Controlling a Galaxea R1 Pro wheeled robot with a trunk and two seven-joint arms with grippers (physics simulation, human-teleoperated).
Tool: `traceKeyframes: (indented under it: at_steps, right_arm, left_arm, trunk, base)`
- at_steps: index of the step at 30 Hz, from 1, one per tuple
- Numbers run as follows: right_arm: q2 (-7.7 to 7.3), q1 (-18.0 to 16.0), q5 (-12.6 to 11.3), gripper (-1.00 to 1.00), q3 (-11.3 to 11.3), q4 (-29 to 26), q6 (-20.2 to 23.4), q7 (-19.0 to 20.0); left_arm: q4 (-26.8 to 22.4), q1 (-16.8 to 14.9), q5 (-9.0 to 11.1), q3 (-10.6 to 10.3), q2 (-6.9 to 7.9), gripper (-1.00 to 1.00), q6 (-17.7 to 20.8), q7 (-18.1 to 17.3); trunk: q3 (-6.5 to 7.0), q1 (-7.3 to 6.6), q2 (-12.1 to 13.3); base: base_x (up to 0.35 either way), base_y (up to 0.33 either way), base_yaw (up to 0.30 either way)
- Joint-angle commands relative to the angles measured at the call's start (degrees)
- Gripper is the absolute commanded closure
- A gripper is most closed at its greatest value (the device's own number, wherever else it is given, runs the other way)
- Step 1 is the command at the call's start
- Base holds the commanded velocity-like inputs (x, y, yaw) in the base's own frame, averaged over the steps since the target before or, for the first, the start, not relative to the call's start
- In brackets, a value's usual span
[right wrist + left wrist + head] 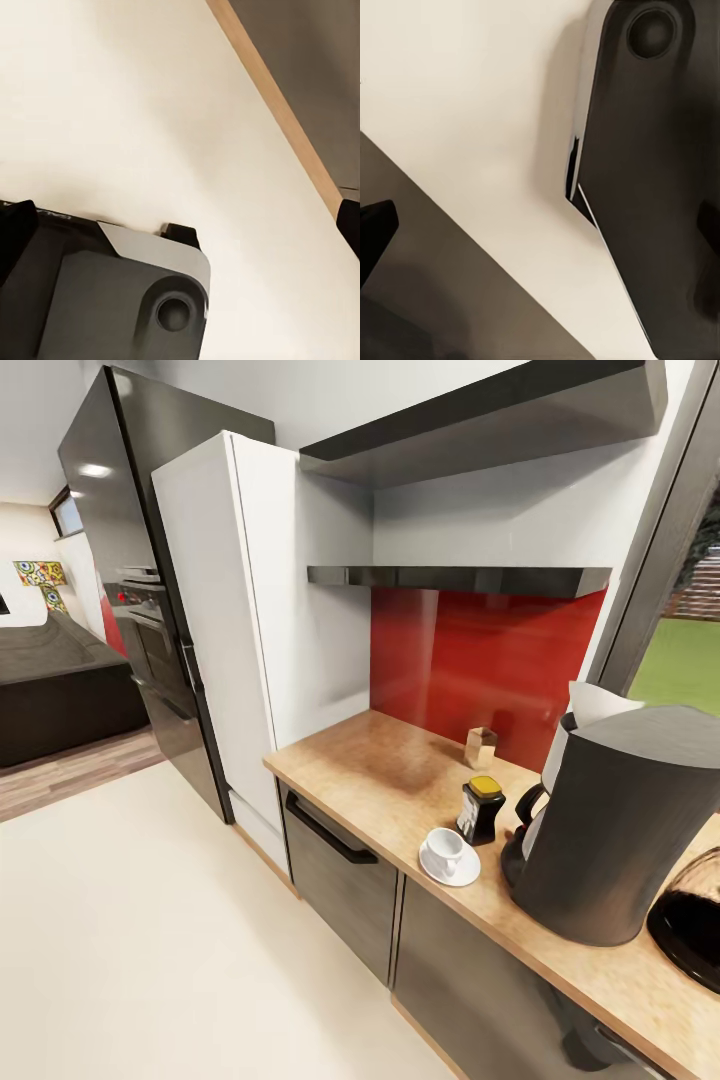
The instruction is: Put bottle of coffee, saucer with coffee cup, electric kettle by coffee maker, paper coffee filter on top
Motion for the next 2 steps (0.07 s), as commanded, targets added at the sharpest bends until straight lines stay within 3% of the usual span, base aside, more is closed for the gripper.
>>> traceKeyframes:
  at_steps: [1,2]
  right_arm:
    - [0.02,0.0,-0.5,-1.00,0.5,0.1,-0.2,-0.2]
    - [0.02,0.0,-0.5,-1.00,0.5,0.1,-0.2,-0.2]
  left_arm:
    - [0.0,0.0,0.6,-0.3,-0.02,-1.00,-0.2,0.1]
    - [0.0,0.0,0.6,-0.3,-0.03,-1.00,-0.2,0.1]
  trunk:
    - [-0.07,0.01,-0.1]
    - [-0.07,0.01,-0.1]
  base:
    - [0.000,0.000,0.000]
    - [0.000,0.000,0.000]
